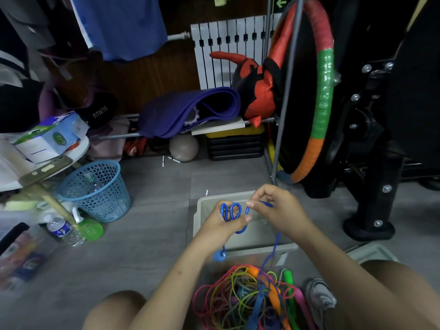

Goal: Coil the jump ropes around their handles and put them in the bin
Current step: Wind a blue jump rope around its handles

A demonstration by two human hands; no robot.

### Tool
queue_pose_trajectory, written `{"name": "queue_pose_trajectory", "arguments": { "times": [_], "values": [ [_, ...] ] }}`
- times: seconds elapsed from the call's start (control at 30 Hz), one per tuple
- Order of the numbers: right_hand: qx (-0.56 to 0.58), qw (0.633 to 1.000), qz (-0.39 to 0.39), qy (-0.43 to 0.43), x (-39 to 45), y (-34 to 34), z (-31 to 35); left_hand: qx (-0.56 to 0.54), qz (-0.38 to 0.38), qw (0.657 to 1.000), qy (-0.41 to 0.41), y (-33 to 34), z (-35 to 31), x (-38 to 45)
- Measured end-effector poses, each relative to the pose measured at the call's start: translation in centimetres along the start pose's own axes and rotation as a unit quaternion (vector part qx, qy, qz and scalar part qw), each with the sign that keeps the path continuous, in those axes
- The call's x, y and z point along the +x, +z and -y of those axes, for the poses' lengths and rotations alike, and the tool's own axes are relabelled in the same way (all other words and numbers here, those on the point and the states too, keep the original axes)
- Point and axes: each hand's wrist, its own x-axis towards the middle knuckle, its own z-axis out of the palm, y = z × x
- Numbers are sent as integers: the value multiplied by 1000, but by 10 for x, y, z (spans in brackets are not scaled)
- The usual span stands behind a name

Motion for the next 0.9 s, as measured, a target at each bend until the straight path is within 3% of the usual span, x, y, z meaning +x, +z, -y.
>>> {"name": "queue_pose_trajectory", "arguments": {
  "times": [0.13, 0.2, 0.3, 0.43, 0.5, 0.63, 0.73, 0.9],
  "values": [
    [53, 998, 24, 29, -2, 4, 1, 22, 46, 998, 32, 2, -8, -2],
    [46, 998, 29, 42, -2, 2, 0, 10, 28, 999, 29, 2, -9, -2],
    [-36, 996, 61, 57, -1, -5, -6, -112, -48, 992, 10, -3, -7, 5],
    [-141, 970, 162, 114, -2, -28, -13, -308, -83, 947, -29, -25, -11, 14],
    [-164, 963, 175, 122, -1, -35, -17, -272, -113, 955, -36, -31, -11, 16],
    [-167, 981, 87, 52, -1, -30, -13, -154, -127, 980, -21, -23, -10, 11],
    [-172, 984, 54, 7, -3, -22, -10, -139, -106, 985, -13, -13, -11, 8],
    [-183, 979, 75, -50, -5, -7, -8, -101, -34, 994, -32, 0, -7, 6]
  ]
}}
